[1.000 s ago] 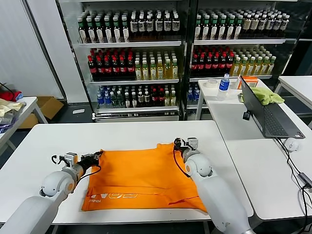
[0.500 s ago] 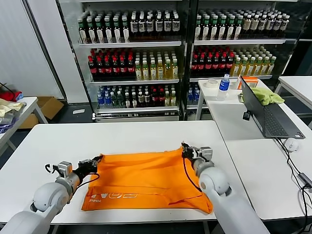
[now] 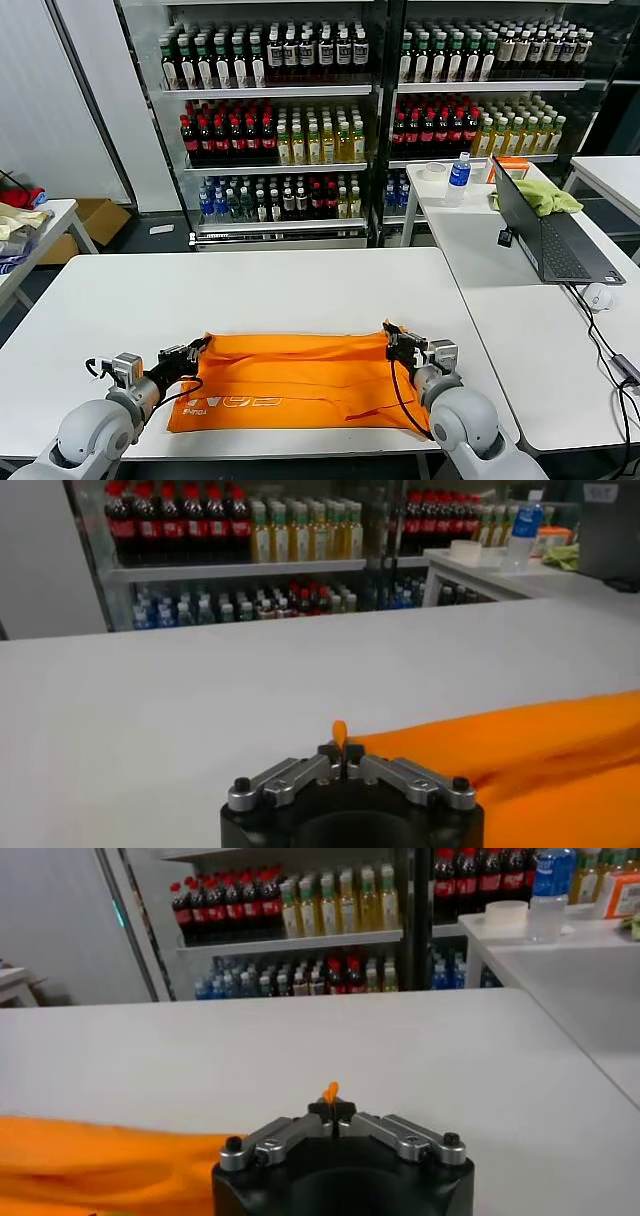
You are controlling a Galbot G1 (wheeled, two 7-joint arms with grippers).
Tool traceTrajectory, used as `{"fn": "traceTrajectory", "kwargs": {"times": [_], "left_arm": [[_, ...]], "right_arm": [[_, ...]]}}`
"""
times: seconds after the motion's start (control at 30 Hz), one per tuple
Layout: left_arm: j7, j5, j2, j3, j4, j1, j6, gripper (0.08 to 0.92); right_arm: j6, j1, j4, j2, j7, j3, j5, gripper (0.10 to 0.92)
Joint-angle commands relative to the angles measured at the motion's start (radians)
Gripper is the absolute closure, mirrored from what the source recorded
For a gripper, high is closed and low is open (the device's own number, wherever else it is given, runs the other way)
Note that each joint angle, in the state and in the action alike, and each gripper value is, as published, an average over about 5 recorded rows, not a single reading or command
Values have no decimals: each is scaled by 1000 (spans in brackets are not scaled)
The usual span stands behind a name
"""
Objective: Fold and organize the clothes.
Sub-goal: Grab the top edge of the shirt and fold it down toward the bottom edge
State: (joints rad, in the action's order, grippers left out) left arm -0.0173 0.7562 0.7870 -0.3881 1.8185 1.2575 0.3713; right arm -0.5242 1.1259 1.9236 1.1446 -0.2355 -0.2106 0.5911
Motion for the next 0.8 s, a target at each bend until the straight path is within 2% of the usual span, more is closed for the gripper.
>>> {"fn": "traceTrajectory", "kwargs": {"times": [0.03,0.3,0.53,0.67,0.8], "left_arm": [[0,3,-6,-48,50,97,4,916],[7,-24,3,-45,84,137,12,916],[55,-57,2,-45,95,138,45,916],[87,-74,0,-57,122,138,79,883],[120,-67,-7,-80,151,119,103,777]], "right_arm": [[3,63,38,-10,2,-16,-8,917],[12,56,16,-5,10,-12,-22,917],[8,60,29,-10,20,-10,-55,910],[-1,72,61,-16,22,-24,-65,832],[-5,105,103,-11,22,-47,-80,728]]}}
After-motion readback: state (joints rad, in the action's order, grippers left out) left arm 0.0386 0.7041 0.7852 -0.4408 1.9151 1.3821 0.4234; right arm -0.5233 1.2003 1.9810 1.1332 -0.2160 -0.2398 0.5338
